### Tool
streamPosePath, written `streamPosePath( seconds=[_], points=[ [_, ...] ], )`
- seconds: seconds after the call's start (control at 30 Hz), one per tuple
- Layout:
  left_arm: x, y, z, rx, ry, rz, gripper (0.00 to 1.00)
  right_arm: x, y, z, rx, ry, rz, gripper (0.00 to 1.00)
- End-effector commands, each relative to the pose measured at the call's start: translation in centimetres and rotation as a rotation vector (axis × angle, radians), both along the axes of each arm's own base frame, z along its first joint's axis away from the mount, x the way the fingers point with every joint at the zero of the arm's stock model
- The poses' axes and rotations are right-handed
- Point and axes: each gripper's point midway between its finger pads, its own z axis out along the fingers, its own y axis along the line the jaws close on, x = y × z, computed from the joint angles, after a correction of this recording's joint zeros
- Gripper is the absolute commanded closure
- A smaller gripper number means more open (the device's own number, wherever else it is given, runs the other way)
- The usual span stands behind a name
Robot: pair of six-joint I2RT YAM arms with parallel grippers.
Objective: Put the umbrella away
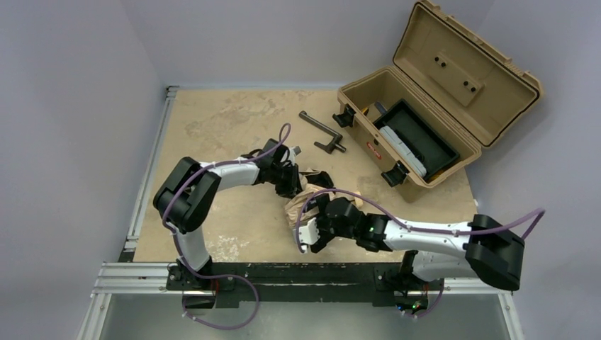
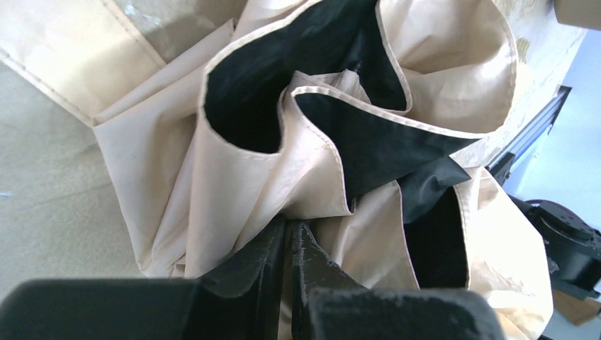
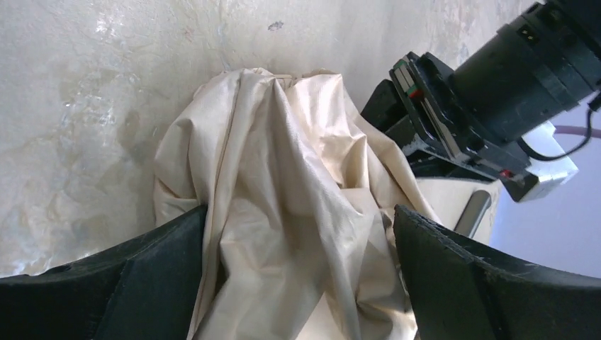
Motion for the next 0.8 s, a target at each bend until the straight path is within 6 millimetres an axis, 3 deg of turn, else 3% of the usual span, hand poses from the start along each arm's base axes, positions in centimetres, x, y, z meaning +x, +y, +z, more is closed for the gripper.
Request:
streamPosePath(
  seconds=[0.0,0.13,0.27,0.47,0.63,0.77],
  points=[
    [-3.0,0.0,-1.9,0.018,0.082,-0.067,0.94,1.8,2.2,0.7,0.051,-0.034,-0.032,0.05],
    [-3.8,-0.6,-1.7,-0.013,0.104,-0.077,0.96,4.0,2.5,0.0,0.054,0.056,-0.082,0.10],
    [-5.3,-1.5,-1.8,-0.054,0.142,-0.095,0.98,6.3,1.3,-2.0,-0.017,0.166,-0.132,0.13],
    [-6.7,-2.9,-1.4,-0.142,0.175,-0.068,0.98,6.7,-0.2,-5.7,-0.124,0.354,-0.140,0.22],
    [-6.2,-3.0,0.0,-0.185,0.141,-0.006,0.92,5.8,-1.9,-9.0,-0.214,0.459,-0.150,0.50],
    [-5.2,-2.7,2.7,-0.236,0.075,0.052,0.85,4.9,-3.1,-10.2,-0.252,0.466,-0.125,0.77]
  ],
)
